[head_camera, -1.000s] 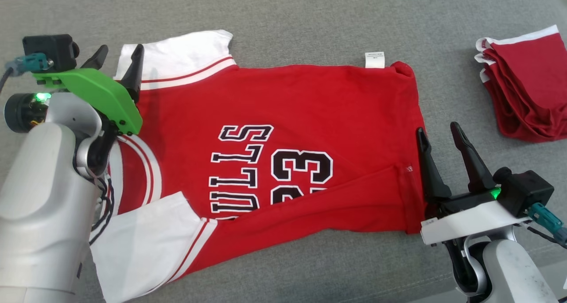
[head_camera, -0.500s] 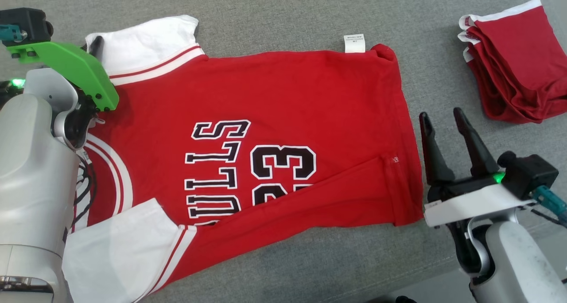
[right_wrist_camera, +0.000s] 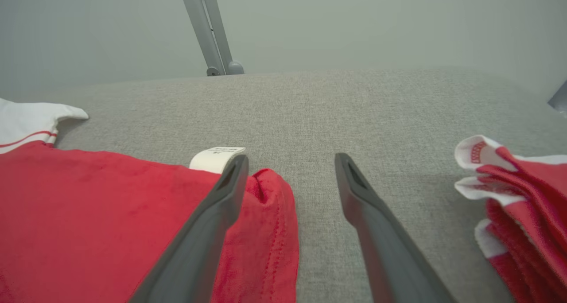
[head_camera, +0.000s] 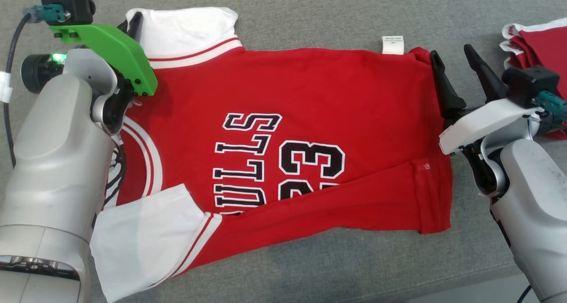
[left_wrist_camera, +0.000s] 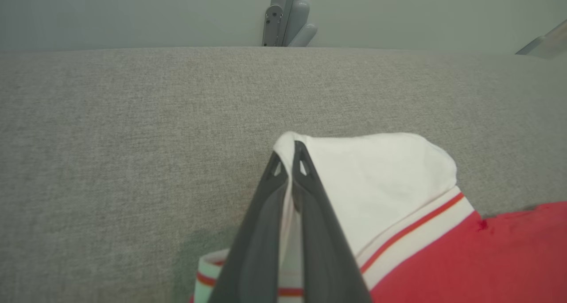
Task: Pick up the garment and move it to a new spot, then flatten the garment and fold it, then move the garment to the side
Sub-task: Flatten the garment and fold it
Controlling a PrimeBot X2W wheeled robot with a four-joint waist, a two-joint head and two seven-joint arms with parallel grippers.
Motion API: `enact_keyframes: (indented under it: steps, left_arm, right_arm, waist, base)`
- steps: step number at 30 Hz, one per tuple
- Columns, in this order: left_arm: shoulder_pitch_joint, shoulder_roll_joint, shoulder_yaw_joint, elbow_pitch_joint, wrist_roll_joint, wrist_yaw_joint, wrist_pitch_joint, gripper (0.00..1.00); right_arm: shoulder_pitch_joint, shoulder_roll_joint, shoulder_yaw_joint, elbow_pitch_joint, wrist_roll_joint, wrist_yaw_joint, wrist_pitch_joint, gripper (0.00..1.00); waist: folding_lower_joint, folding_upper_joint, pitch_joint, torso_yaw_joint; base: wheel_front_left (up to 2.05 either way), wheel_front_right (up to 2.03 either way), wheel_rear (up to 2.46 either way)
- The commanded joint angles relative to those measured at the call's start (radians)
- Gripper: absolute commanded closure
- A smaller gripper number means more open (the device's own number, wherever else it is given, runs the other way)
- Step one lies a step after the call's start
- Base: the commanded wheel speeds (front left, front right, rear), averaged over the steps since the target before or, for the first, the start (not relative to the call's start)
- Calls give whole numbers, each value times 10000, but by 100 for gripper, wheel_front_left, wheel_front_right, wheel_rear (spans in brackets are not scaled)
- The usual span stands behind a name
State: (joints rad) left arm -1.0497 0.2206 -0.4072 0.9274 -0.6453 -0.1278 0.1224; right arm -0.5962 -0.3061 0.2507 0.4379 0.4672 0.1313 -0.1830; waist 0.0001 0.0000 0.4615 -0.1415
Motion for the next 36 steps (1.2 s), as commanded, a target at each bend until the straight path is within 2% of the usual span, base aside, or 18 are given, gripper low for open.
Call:
enact_keyframes:
  steps: [1,5,6,7,8,14,19,26,30,36]
  left_arm:
    - [-170,3,-57,-68,-126,-38,-53,100]
    - [-194,44,-578,-354,-478,-39,-247,100]
    - [-209,60,-659,-401,-571,-40,-320,100]
    - [-217,85,-727,-436,-655,-38,-370,100]
    - [-225,110,-803,-476,-740,-34,-440,100]
    - [-221,290,-1053,-859,-1263,-34,-971,100]
    - [-245,460,-1201,-1420,-1729,-34,-1320,100]
    - [84,803,-1350,-2492,-2337,-35,-1751,100]
    - [817,1052,-1457,-3649,-2992,-35,-2002,100]
    - [2609,1859,-1582,-5856,-3867,-35,-2528,100]
  right_arm:
    - [-188,-75,98,155,87,-11,19,0]
    - [-996,-399,991,1420,504,-12,402,0]
    - [-1118,-481,1146,1597,616,-12,483,26]
    - [-1240,-569,1290,1750,710,-12,595,72]
    - [-1358,-646,1425,1844,838,-12,665,100]
    - [-1892,-1279,2145,1749,1468,-12,912,100]
    - [-2390,-1762,2345,1339,1877,-12,734,100]
    - [-2449,-1881,2405,1004,2334,-12,373,100]
    - [-2028,-1973,2456,653,2809,-12,211,100]
    - [-916,-2307,2333,-316,3456,-12,-61,100]
  waist:
    - [-1,0,148,244]
    - [-1,0,269,535]
    - [-1,0,279,586]
    - [-1,0,281,632]
    - [-1,0,279,669]
    - [-1,0,173,825]
    - [-1,0,67,923]
    - [-1,0,-43,1031]
    - [-1,0,-86,1016]
    - [-1,0,-97,1032]
  base:
    - [0,0,0]
    - [0,0,0]
    - [0,0,0]
    - [0,0,0]
    - [0,0,0]
    - [0,0,0]
    - [0,0,0]
    - [0,0,0]
    - [0,0,0]
    - [0,0,0]
